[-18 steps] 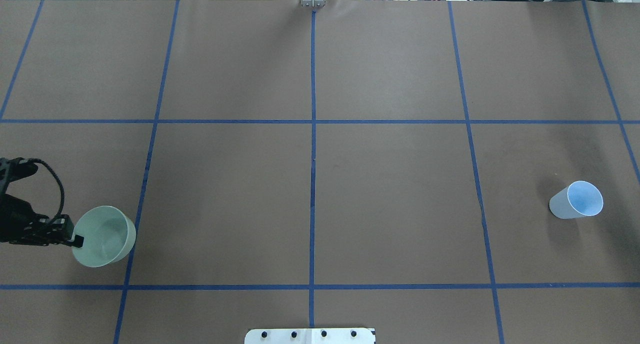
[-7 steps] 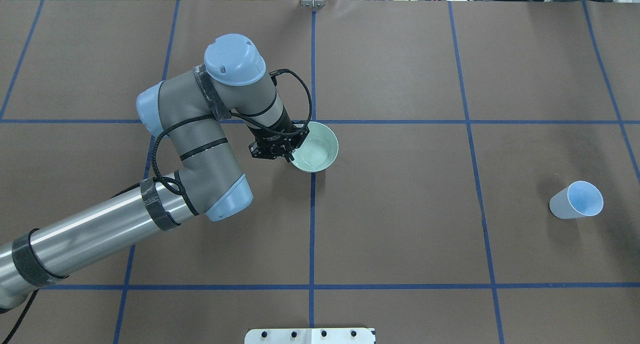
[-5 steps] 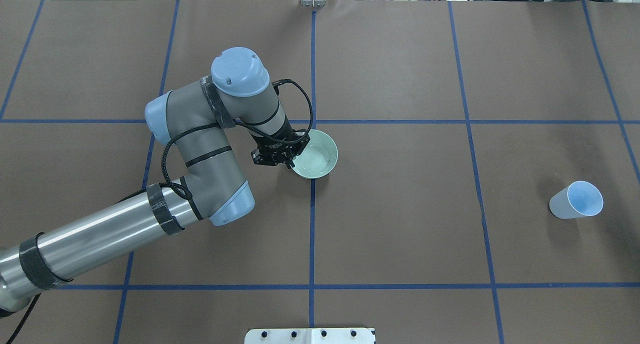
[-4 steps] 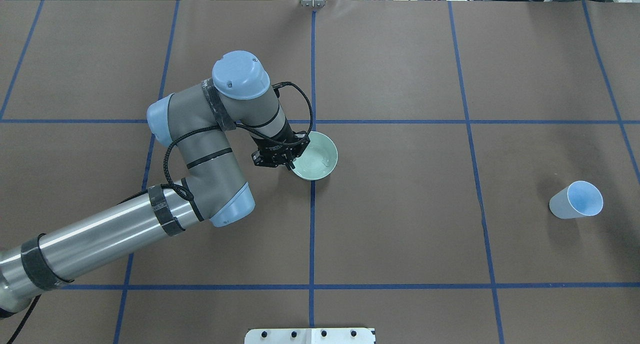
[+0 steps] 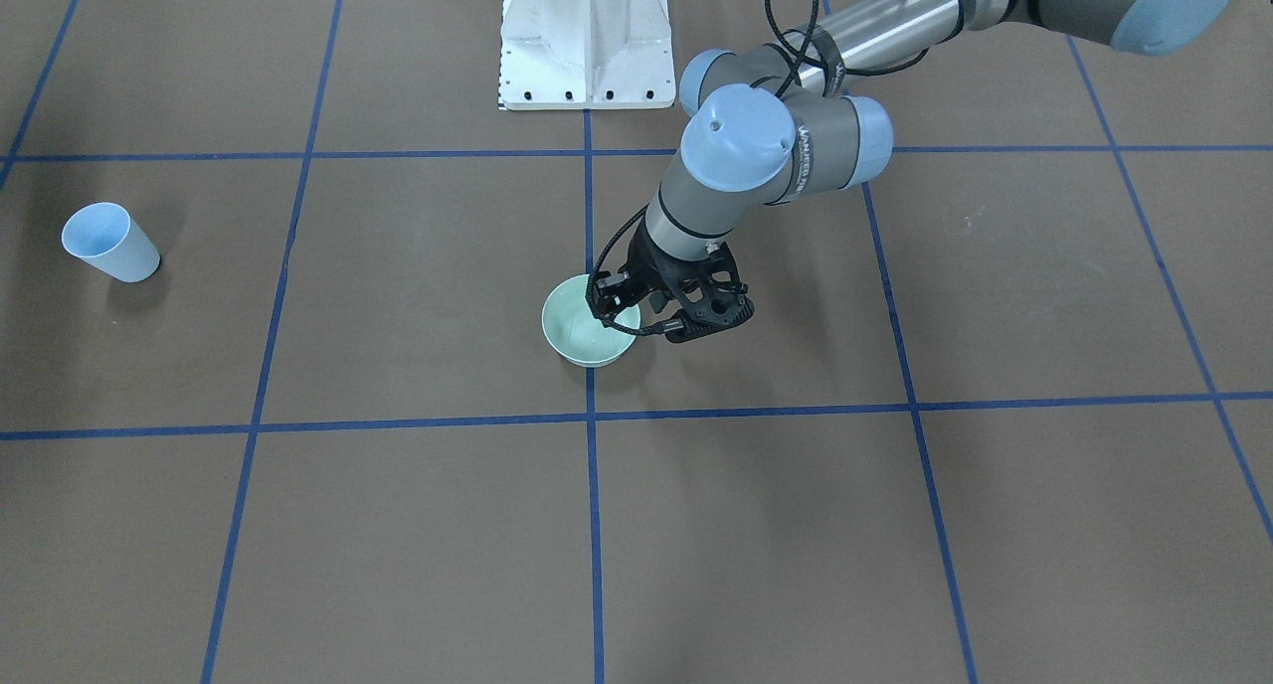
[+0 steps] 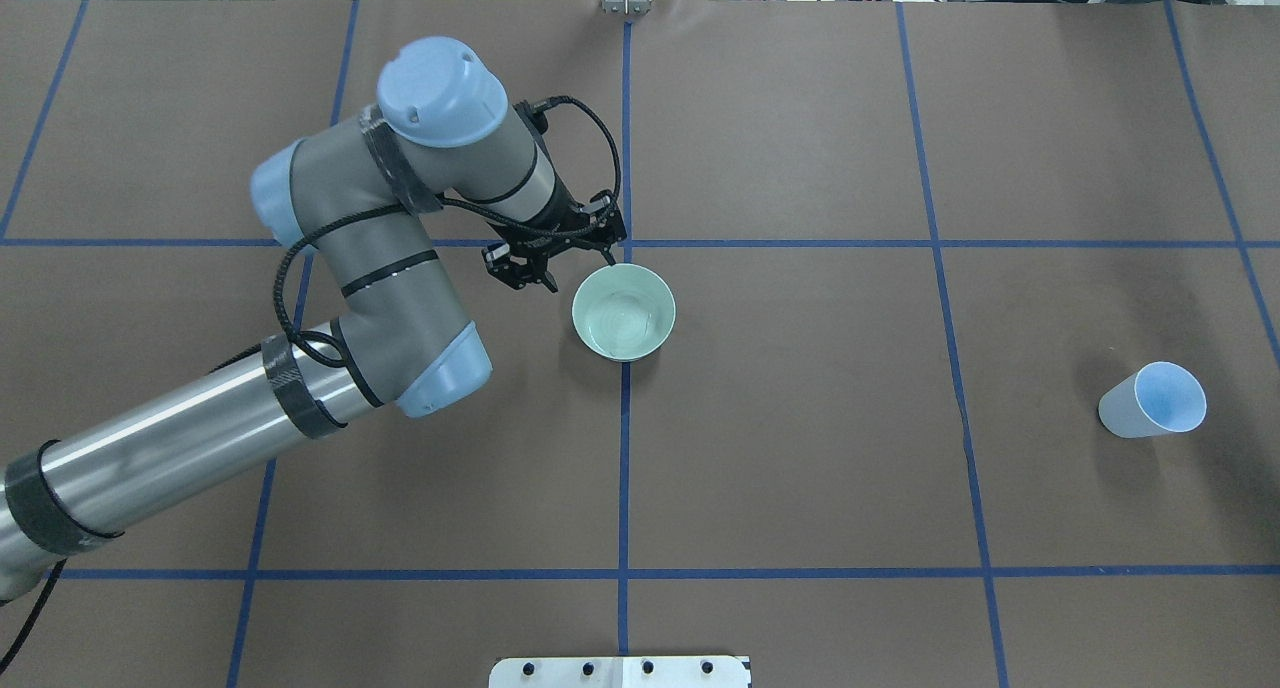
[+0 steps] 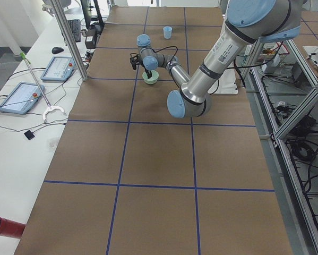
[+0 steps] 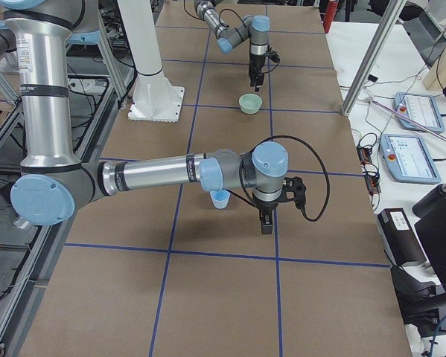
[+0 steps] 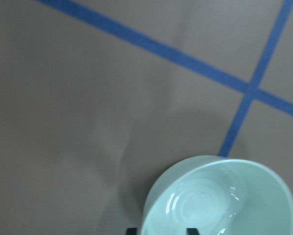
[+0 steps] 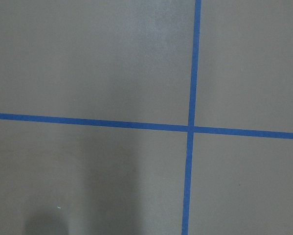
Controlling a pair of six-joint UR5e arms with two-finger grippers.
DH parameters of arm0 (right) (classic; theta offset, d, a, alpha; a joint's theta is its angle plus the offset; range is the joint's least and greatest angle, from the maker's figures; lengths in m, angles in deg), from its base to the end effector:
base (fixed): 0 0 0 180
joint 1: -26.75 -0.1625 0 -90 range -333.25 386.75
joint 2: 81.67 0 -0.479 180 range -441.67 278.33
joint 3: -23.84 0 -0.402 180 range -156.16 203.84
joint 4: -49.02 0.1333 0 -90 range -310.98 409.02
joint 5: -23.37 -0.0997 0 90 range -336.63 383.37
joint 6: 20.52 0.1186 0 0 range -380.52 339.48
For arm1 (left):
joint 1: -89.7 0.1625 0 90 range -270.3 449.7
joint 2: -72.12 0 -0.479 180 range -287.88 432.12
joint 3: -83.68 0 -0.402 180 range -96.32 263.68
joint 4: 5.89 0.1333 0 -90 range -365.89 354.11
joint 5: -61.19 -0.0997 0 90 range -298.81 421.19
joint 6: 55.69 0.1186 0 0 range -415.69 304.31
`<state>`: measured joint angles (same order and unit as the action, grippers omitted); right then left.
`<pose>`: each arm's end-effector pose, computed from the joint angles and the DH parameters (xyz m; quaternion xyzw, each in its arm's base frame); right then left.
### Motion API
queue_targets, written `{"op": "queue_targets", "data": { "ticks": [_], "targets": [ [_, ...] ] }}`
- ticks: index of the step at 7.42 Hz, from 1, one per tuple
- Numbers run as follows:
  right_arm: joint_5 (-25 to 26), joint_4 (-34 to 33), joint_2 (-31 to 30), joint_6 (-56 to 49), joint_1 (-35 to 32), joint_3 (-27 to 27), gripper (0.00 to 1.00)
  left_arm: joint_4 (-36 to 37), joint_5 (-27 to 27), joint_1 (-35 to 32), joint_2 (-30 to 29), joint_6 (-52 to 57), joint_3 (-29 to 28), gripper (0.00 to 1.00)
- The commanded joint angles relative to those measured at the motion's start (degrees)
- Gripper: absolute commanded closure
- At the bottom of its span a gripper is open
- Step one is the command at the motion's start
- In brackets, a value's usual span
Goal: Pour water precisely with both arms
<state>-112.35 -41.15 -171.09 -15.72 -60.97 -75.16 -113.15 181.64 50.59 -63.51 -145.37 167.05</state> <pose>0.0279 -0.5147 0.6400 0.0515 -0.3911 -0.0117 0.9188 0.5709 -0.5584 0.2184 -0.0645 0.5064 -0.1658 0.8438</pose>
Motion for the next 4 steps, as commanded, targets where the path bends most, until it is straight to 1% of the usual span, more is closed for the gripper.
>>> {"op": "queue_targets", "data": {
  "ticks": [1,2,3,4],
  "targets": [
    [0.36,1.22,-2.93,5.26,0.96,-4.76,0.01,0.29,-0.22,-2.81,3.16,-0.05,5.37,0.00],
    [1.84,3.58,-5.30,12.35,2.88,-8.88,0.01,1.68,-0.48,-3.95,5.09,0.12,8.10,0.00],
    [5.34,8.04,-8.28,17.38,5.08,-12.23,0.01,6.75,-2.22,-4.13,6.33,0.30,11.60,0.00],
    [6.59,14.00,-11.44,20.74,6.49,-13.14,0.01,16.45,-3.80,-4.22,6.60,5.70,14.42,0.00]
  ]
}}
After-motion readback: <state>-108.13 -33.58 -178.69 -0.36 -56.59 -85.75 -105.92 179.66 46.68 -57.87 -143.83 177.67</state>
